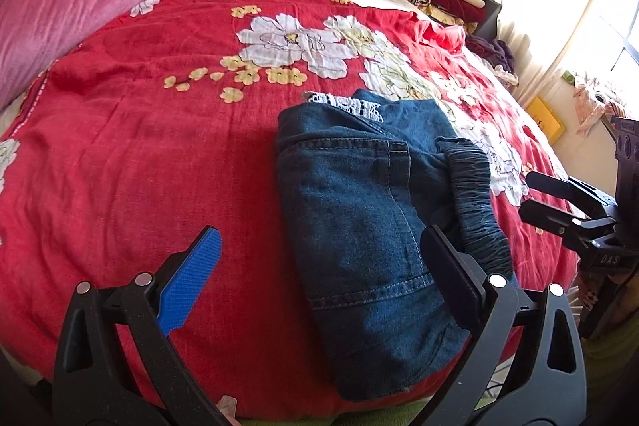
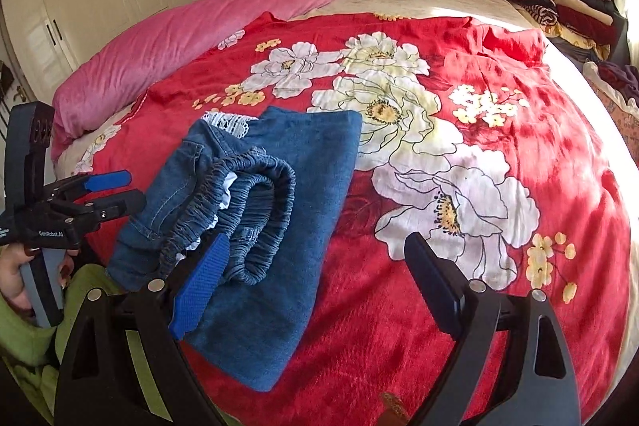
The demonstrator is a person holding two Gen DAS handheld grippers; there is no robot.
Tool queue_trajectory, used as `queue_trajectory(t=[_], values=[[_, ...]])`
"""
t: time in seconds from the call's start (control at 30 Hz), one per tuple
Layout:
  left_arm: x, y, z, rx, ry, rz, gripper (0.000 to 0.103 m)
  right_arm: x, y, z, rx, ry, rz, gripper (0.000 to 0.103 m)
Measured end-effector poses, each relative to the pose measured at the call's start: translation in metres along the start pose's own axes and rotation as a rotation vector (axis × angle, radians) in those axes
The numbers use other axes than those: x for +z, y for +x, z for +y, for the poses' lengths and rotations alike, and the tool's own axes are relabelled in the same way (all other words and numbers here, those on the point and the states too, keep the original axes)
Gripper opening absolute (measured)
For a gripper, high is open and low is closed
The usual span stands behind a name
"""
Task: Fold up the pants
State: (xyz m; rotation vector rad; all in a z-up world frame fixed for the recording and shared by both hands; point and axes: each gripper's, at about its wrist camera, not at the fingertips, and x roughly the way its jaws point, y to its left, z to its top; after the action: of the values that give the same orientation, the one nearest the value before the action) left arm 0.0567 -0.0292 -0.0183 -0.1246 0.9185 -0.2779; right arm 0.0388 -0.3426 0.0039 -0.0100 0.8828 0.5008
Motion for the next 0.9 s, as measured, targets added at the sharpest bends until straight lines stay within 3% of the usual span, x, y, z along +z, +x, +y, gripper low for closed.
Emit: queue_trajectory(t=[0.13, 0.2, 0.37, 0.7, 0.8, 0.87, 0.9], values=[[0.003, 0.014, 0.0, 0.007, 0.002, 0.023, 0.093, 0.002, 0.017, -0.001, 0.026, 0.014, 0.036, 0.078], [0.004, 0.02, 0.001, -0.003, 0.0, 0.037, 0.093, 0.004, 0.024, -0.001, 0.05, 0.024, 0.045, 0.066], [0.005, 0.035, -0.002, -0.023, 0.009, 0.062, 0.093, 0.009, 0.039, 0.0, 0.088, 0.031, 0.073, 0.054], [0.007, 0.043, -0.008, -0.046, 0.028, 0.076, 0.086, 0.008, 0.057, -0.004, 0.153, 0.065, 0.092, 0.056], [0.008, 0.043, -0.01, -0.053, 0.029, 0.075, 0.08, 0.01, 0.057, -0.003, 0.156, 0.054, 0.089, 0.056], [0.009, 0.043, -0.011, -0.072, 0.024, 0.073, 0.065, 0.011, 0.059, -0.002, 0.154, 0.037, 0.091, 0.053], [0.009, 0.044, -0.011, -0.085, 0.017, 0.075, 0.061, 0.011, 0.059, -0.001, 0.162, 0.03, 0.09, 0.047]])
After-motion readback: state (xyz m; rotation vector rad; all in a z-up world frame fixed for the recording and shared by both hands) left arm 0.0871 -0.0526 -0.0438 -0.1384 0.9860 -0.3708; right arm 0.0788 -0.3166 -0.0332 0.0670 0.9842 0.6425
